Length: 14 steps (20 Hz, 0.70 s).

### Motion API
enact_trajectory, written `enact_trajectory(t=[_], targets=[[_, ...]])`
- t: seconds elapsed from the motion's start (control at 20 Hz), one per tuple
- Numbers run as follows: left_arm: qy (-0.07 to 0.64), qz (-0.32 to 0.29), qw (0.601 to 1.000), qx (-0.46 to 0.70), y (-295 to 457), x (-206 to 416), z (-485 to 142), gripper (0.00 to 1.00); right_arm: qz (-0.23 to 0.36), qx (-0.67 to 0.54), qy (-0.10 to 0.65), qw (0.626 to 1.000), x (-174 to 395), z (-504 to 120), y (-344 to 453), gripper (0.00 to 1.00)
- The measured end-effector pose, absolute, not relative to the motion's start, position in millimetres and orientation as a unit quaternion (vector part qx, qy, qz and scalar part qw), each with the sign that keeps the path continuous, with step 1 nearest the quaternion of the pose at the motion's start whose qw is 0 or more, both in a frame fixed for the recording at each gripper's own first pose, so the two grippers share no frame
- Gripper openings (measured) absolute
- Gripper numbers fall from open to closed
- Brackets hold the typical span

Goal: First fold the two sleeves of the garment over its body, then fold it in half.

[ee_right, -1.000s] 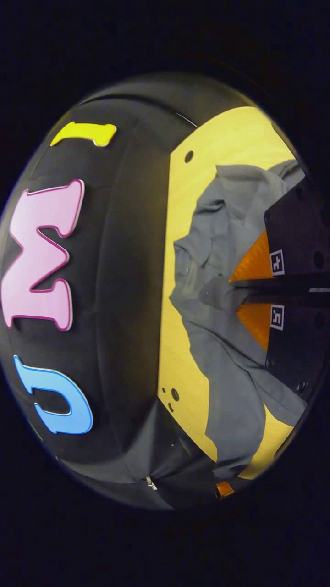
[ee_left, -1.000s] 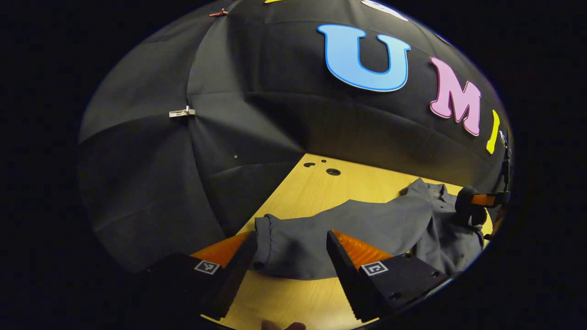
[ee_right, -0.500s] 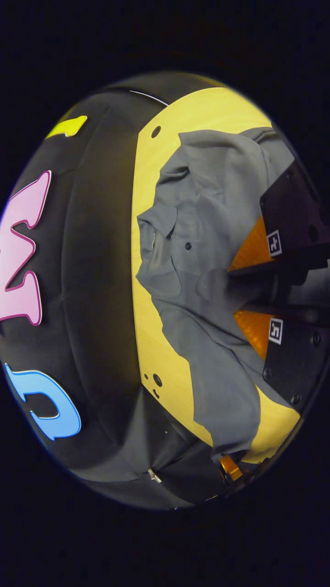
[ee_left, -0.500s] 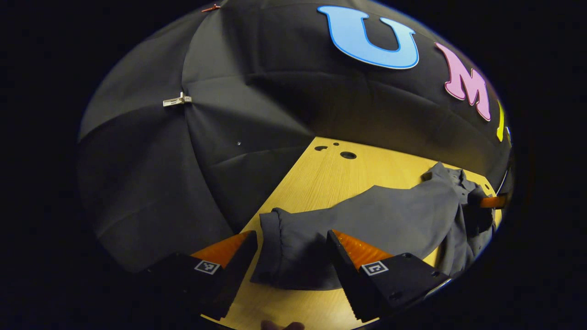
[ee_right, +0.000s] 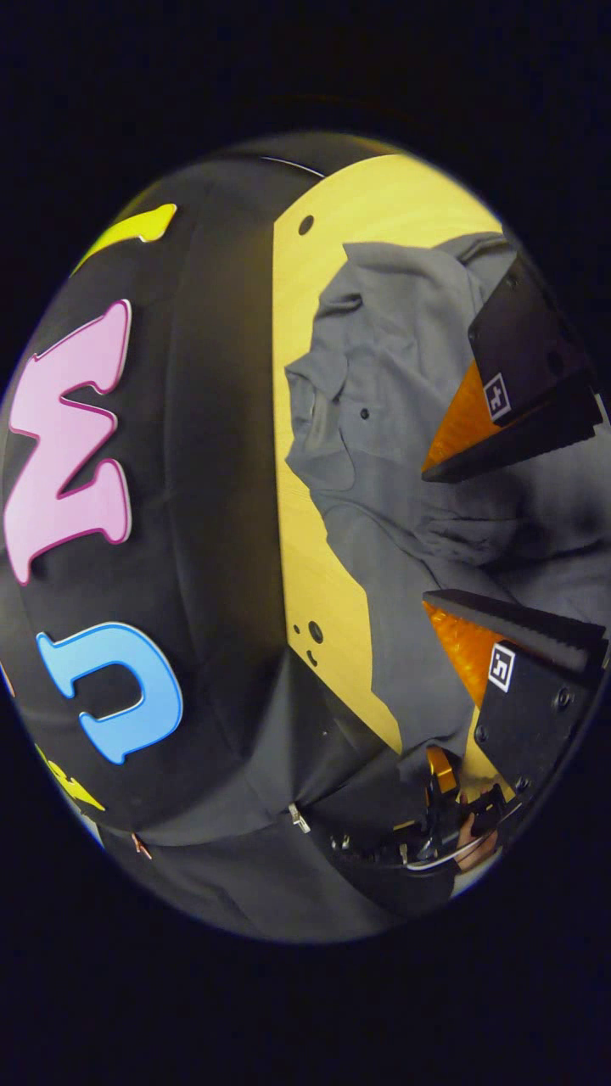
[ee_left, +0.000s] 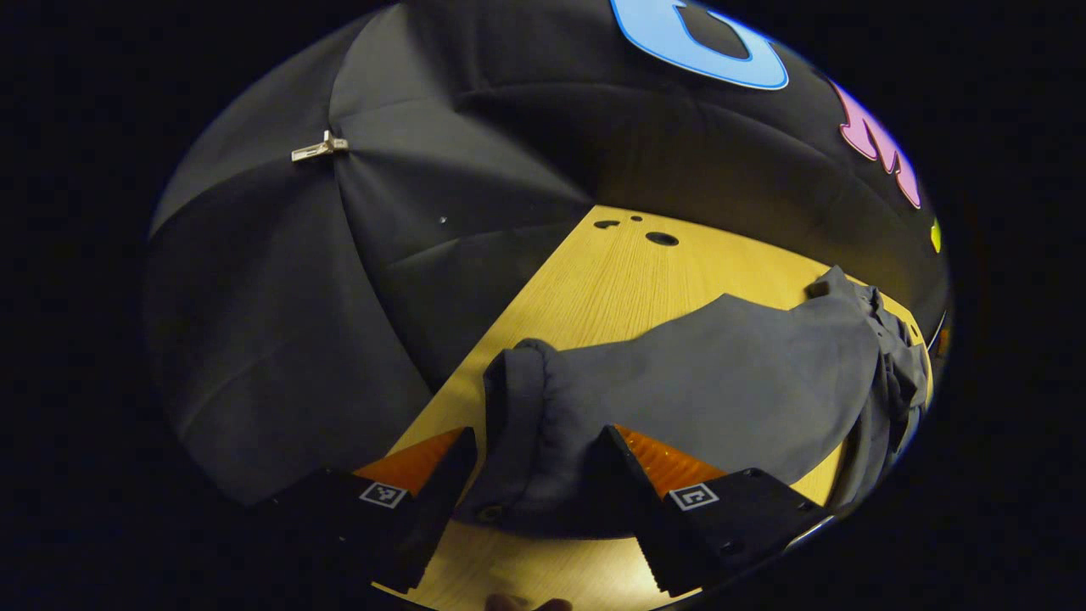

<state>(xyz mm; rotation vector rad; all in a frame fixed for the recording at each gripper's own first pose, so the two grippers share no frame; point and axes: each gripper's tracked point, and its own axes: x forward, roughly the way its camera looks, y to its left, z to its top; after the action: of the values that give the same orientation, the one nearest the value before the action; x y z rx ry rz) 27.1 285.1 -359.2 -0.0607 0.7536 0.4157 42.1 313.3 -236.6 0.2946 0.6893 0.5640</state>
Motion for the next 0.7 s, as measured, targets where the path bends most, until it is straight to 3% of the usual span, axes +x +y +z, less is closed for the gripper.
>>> enact_trajectory(t=[0.2, 0.3, 0.5, 0.55, 0.7], targets=[[0.378, 0.187, 0.907, -0.022, 281, 28, -360, 0.98, 0.251, 0.132, 0.308, 0.908, 25, -205, 247, 0.79], [0.384, 0.176, 0.906, -0.022, 276, 30, -363, 0.82, 0.229, 0.132, 0.306, 0.915, 15, -199, 210, 0.79], [0.394, 0.177, 0.901, -0.035, 273, 34, -359, 0.12, 0.17, 0.15, 0.308, 0.924, -1, -199, 138, 0.79], [0.396, 0.188, 0.898, -0.042, 273, 35, -358, 0.06, 0.159, 0.15, 0.31, 0.925, -5, -203, 122, 0.79], [0.398, 0.199, 0.894, -0.054, 262, 33, -355, 0.06, 0.133, 0.147, 0.316, 0.928, -9, -214, 79, 0.79]])
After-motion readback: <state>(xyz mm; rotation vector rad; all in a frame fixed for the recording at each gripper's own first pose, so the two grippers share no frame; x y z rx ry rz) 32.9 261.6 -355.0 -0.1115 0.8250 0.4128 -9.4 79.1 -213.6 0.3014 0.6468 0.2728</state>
